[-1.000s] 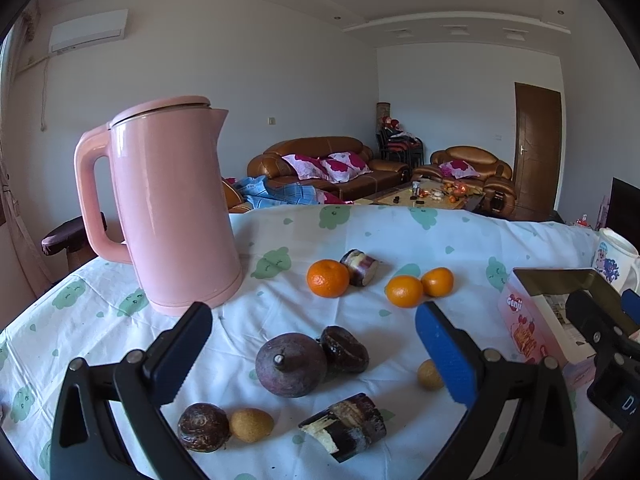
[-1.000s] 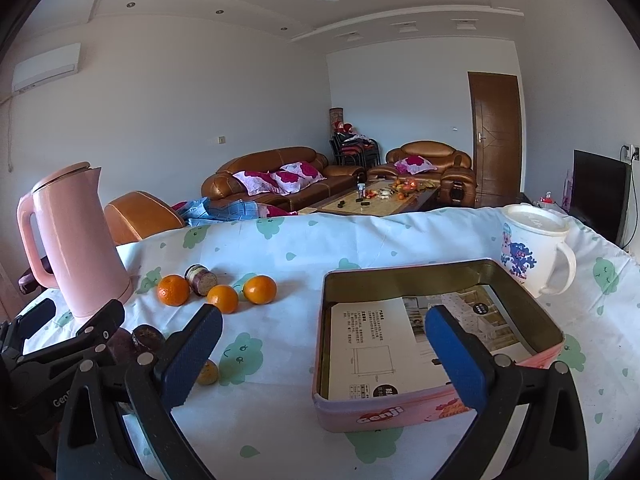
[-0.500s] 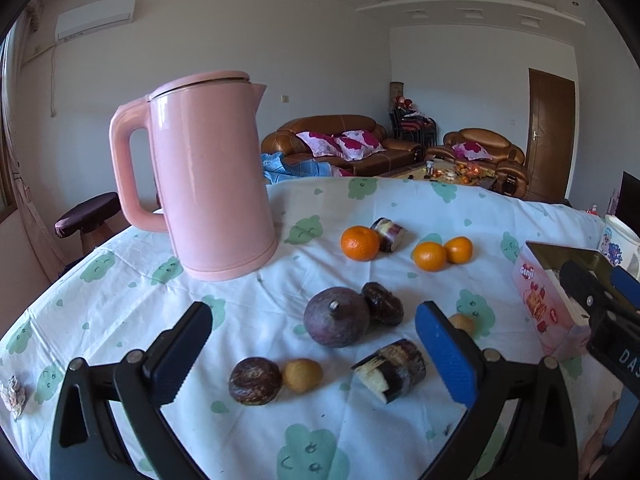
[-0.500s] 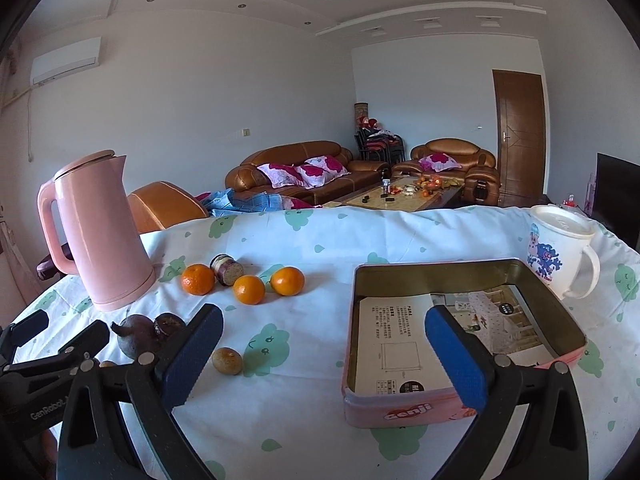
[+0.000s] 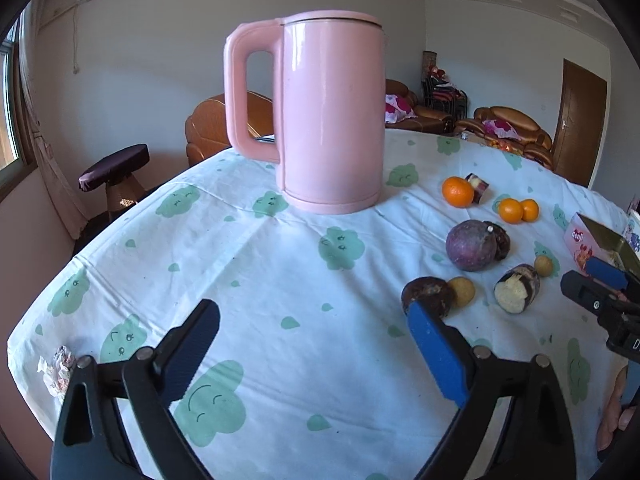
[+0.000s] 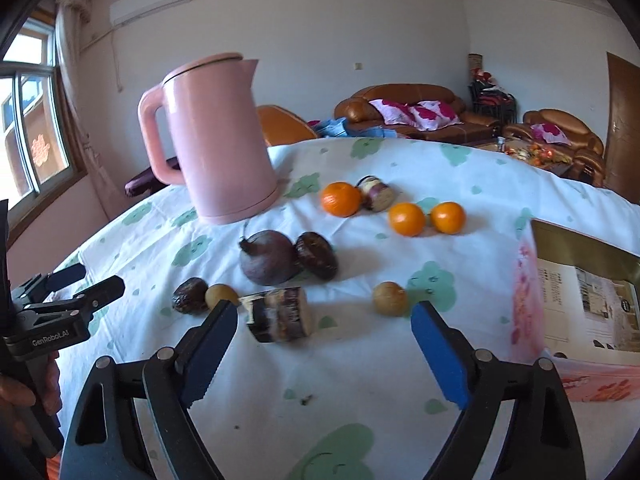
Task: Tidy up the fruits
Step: 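Grasp the dark wrapped jar with the right tool while the left tool grasps a dark brown fruit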
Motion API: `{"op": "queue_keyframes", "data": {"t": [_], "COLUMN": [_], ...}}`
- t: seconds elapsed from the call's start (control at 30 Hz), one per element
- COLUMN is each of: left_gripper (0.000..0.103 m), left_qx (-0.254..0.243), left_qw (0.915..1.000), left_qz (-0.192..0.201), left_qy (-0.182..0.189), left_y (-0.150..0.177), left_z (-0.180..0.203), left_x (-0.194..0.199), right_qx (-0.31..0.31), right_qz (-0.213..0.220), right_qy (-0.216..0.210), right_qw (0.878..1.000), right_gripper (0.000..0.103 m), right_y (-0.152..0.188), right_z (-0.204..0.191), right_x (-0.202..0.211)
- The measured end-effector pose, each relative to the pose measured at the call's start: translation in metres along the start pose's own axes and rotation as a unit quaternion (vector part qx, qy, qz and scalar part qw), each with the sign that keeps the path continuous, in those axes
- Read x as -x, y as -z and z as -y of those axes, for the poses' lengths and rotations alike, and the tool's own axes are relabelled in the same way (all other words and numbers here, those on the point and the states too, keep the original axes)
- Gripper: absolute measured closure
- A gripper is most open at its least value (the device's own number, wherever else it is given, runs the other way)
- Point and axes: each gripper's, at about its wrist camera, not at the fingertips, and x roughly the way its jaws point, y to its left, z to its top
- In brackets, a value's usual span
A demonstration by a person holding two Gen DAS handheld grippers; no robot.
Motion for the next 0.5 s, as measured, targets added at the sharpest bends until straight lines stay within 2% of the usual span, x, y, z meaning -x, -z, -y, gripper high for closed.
{"op": "queue_keyframes", "data": {"t": [0.1,0.23,0.3,0.33,0.37,0.5], "left_gripper": [0.008,0.008,0.008,0.008,0.008,0.008], "left_qx": [-0.022,-0.038,-0.048,-0.052,-0.058,-0.106], "left_qw": [0.9997,0.9980,0.9964,0.9954,0.9942,0.9892], "left_qz": [-0.012,-0.025,-0.033,-0.038,-0.043,-0.055], "left_qy": [0.005,0.043,0.061,0.071,0.080,0.084], "left_y": [0.001,-0.002,-0.005,-0.008,-0.010,-0.013], "left_z": [0.004,0.008,0.012,0.014,0.017,0.039], "left_x": [-0.004,-0.007,-0.011,-0.014,-0.017,-0.030], "right_qx": [0.015,0.031,0.028,0.027,0.024,0.014], "right_qz": [-0.037,-0.085,-0.098,-0.106,-0.117,-0.110], "right_qy": [-0.005,0.026,0.021,0.016,0.012,0.002], "right_qw": [0.999,0.996,0.995,0.994,0.993,0.994], "right_gripper": [0.013,0.014,0.027,0.045,0.058,0.059], "right_y": [-0.006,-0.009,-0.009,-0.008,-0.006,-0.005], "right_z": [-0.015,-0.025,-0.024,-0.022,-0.020,-0.016], "right_x": [-0.023,-0.050,-0.056,-0.057,-0.060,-0.057]}}
